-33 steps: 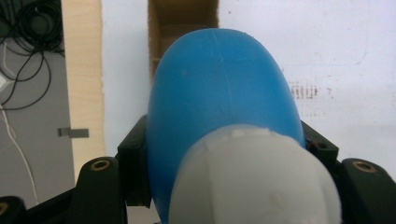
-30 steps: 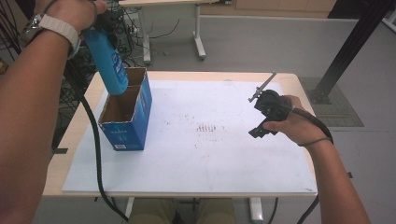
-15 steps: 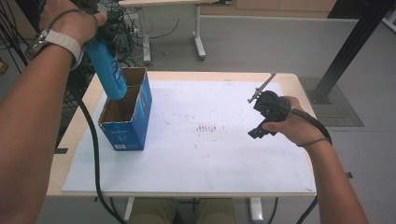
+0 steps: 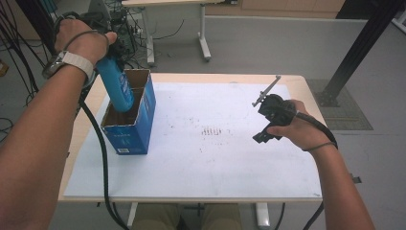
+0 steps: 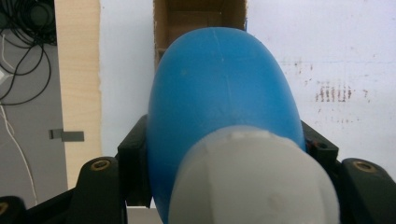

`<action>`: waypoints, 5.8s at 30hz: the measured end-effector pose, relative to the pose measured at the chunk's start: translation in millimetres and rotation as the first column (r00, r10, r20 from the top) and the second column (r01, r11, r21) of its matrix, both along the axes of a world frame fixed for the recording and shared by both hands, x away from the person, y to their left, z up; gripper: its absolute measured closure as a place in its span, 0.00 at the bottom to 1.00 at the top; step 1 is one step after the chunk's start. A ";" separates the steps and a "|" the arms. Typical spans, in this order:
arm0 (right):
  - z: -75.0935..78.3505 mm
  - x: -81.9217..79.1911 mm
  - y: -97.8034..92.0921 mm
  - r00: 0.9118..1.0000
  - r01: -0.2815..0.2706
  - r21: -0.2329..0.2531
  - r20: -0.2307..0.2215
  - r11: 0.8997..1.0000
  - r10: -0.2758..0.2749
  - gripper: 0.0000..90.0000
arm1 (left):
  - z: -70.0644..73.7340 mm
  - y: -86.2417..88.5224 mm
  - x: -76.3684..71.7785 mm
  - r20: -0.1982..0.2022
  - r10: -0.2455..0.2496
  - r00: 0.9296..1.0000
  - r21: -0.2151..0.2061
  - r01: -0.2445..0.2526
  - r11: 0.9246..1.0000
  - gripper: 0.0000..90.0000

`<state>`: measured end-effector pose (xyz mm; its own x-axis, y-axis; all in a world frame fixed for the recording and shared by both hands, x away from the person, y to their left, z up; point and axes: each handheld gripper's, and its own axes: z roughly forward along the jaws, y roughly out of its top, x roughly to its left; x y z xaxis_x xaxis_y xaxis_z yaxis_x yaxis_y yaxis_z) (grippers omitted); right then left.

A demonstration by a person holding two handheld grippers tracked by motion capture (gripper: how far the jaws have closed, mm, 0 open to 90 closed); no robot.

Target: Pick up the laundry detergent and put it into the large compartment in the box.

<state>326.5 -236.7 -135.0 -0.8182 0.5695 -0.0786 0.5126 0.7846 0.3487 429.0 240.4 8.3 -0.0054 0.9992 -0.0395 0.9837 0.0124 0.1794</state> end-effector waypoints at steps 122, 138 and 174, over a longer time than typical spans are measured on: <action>-16.4 7.2 4.3 0.999 -0.002 0.007 -0.033 1.000 0.002 0.14 | -152.4 -5.4 12.0 -0.086 -0.064 0.994 0.035 0.067 0.997 0.41; -15.3 6.5 4.6 1.000 -0.003 0.009 -0.029 1.000 0.003 0.14 | -152.6 -7.9 10.8 -0.084 -0.067 0.994 0.041 0.071 0.997 0.41; -13.9 7.2 5.2 1.000 0.000 0.005 -0.030 1.000 0.000 0.14 | -152.5 -7.6 11.7 -0.089 -0.069 0.994 0.040 0.073 0.997 0.41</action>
<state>333.7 -231.5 -148.9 -0.8204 0.5695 -0.0515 0.5226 0.7832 0.3369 440.7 232.8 -144.2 0.0645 0.9979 0.0013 0.9937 -0.0643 0.0919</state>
